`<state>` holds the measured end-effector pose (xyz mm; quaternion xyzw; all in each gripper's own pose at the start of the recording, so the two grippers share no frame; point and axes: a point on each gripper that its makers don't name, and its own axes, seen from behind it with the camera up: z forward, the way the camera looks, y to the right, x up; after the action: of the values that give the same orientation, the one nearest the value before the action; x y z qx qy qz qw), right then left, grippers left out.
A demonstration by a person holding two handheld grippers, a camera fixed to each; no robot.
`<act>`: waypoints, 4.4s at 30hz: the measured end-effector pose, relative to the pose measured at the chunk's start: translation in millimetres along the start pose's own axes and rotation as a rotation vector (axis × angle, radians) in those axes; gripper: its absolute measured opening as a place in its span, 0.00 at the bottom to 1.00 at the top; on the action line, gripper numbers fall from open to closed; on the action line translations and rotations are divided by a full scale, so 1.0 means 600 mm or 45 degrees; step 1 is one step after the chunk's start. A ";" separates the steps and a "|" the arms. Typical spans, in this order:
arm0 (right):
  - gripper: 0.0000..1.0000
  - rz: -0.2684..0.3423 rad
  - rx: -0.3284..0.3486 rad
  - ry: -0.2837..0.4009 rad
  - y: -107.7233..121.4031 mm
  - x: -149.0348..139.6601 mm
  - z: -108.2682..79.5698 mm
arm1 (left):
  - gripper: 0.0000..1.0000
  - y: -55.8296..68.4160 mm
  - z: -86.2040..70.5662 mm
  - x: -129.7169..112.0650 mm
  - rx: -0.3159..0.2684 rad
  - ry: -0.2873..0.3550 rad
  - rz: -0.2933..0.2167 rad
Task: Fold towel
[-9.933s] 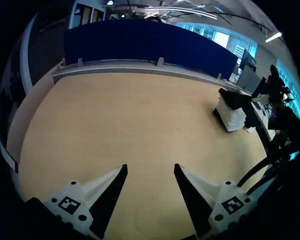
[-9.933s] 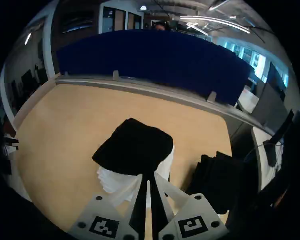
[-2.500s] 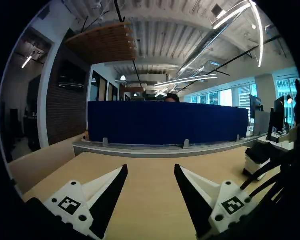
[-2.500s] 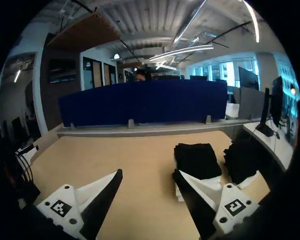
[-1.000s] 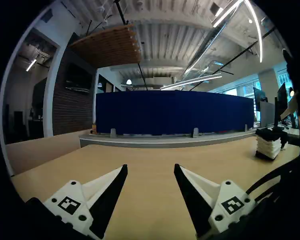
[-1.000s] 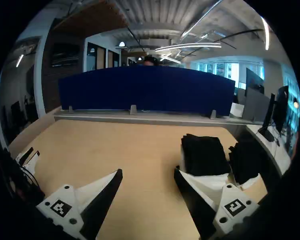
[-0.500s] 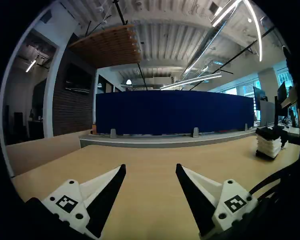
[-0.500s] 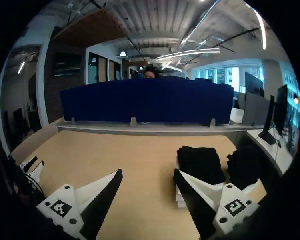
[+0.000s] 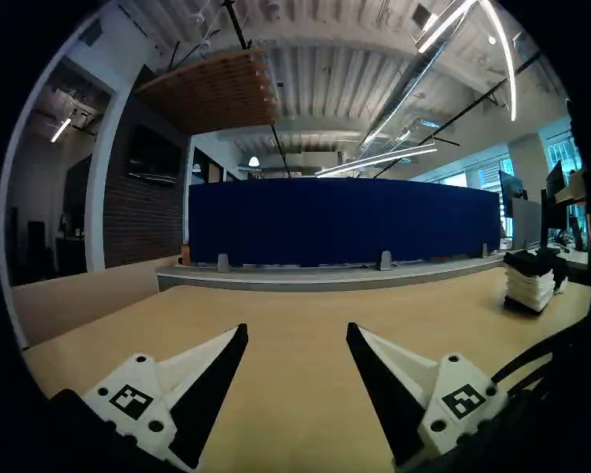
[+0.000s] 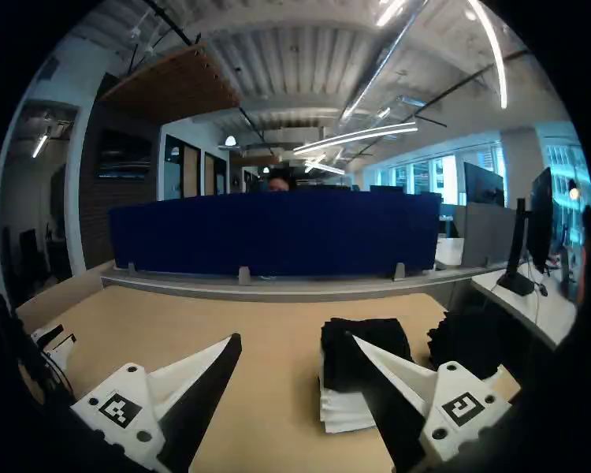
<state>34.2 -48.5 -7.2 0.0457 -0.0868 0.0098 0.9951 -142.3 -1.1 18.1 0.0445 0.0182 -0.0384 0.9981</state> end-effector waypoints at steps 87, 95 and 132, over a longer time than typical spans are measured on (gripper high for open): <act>1.00 -0.030 -0.061 0.231 0.048 -0.198 0.054 | 0.93 -0.003 -0.001 0.003 0.000 0.000 0.001; 1.00 -0.031 -0.061 0.231 0.048 -0.197 0.053 | 0.93 -0.003 0.000 0.002 0.000 0.000 0.000; 1.00 -0.030 -0.061 0.231 0.045 -0.197 0.045 | 0.93 -0.002 0.002 0.001 0.000 -0.001 -0.001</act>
<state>-87.7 -25.3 1.3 0.0219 0.0040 0.0001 0.9998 -141.8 -2.6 18.9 0.0444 0.0180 -0.0386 0.9981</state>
